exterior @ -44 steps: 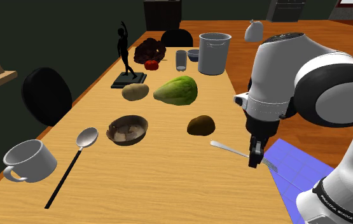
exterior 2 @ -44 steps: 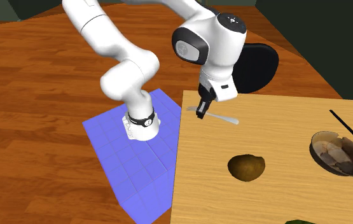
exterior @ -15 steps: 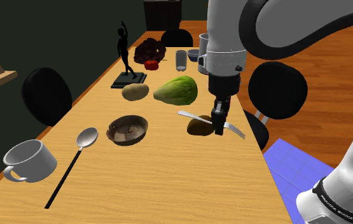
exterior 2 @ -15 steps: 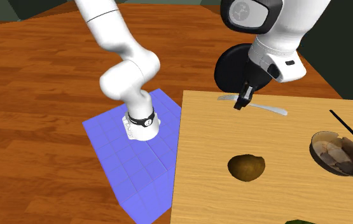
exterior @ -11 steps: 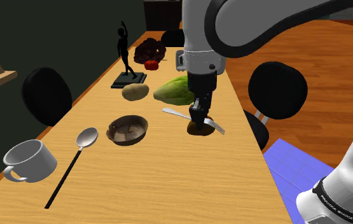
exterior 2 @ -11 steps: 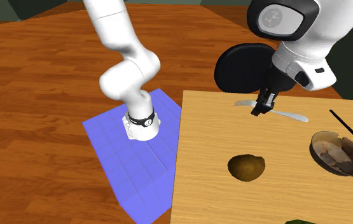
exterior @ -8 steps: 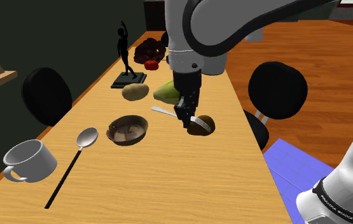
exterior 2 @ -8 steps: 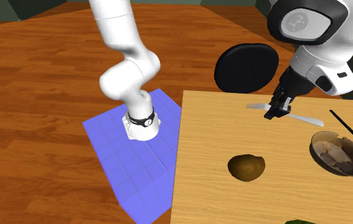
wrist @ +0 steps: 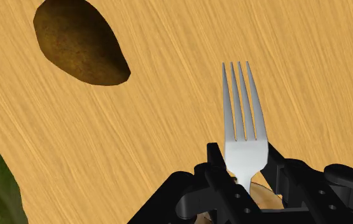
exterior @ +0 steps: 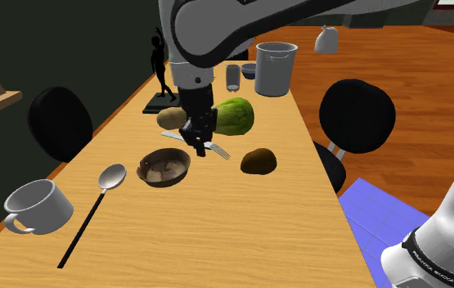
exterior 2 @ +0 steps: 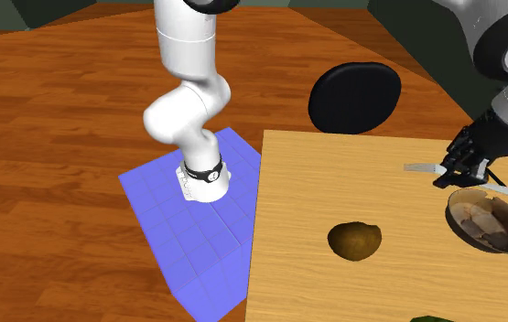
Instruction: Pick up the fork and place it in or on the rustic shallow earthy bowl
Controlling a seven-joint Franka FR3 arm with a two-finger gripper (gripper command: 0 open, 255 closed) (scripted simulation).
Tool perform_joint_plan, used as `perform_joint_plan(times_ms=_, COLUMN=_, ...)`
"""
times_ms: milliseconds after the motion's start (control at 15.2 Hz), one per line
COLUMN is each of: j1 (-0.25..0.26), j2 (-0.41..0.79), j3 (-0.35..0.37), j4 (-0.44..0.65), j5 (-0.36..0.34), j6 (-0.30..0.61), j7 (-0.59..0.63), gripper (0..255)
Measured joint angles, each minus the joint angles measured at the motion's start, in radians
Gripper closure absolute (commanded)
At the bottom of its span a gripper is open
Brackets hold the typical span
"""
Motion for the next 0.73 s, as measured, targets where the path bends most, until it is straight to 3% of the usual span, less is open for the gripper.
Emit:
perform_joint_plan(times_ms=396, j1=0.035, j2=0.279, j3=-0.006, j4=0.396, j5=-0.052, j6=-0.119, j7=0.030, gripper=255)
perform_joint_plan(times_ms=726, j1=0.039, j2=0.320, j3=-0.009, j4=0.401, j5=-0.059, j6=-0.084, j7=0.030, gripper=255)
